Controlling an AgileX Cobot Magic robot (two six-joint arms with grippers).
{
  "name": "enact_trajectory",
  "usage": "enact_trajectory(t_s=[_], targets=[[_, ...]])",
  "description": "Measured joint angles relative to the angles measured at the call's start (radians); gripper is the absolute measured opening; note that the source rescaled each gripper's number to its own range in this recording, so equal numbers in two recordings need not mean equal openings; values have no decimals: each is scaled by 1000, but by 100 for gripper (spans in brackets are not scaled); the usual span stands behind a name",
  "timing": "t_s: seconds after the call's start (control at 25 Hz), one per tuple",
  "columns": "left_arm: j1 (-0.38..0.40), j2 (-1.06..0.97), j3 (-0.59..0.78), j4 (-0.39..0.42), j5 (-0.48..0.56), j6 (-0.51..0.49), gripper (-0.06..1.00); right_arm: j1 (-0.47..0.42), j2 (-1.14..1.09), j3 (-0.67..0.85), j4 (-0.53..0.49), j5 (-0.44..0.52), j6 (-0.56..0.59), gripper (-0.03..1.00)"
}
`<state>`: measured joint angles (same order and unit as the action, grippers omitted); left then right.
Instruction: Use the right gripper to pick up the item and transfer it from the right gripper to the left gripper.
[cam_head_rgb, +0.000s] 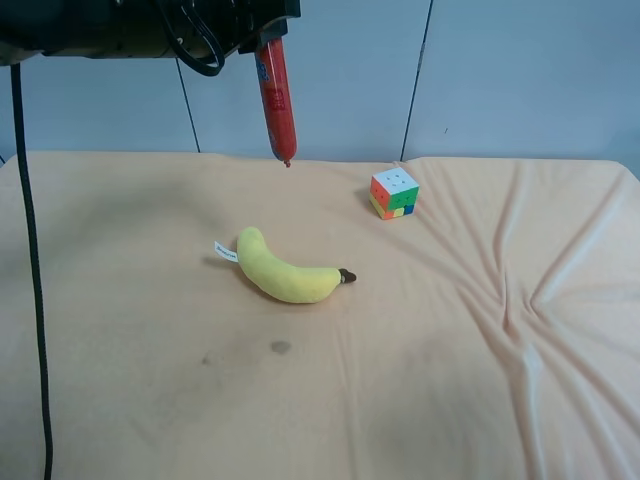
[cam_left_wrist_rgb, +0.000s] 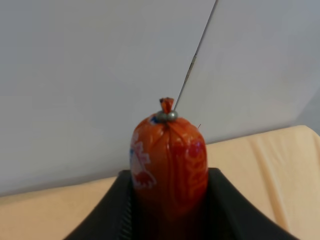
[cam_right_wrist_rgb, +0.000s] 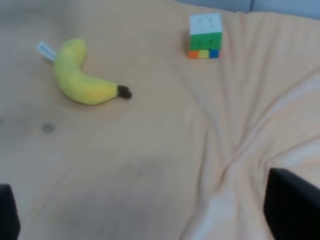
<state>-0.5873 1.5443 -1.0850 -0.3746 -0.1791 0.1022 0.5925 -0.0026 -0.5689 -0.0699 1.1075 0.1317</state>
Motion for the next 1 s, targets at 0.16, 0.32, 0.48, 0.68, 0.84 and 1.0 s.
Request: enact_trajectory(t_s=[0.16,0.32,0.48,0.68,0.84,1.0], targets=[[0,0,0,0,0,0,0,-158,0,0,0,0,0,100],[0,0,0,0,0,0,0,-326,0,0,0,0,0,100],[0,0,0,0,0,0,0,-464,0,0,1,0,-5,100],[0,0,0,0,0,0,0,-578,0,0,1,0,-9,100],[0,0,0,1,0,0,0,-584,0,0,1,0,-9,100],[0,0,0,1,0,0,0,-584,0,0,1,0,-10,100]])
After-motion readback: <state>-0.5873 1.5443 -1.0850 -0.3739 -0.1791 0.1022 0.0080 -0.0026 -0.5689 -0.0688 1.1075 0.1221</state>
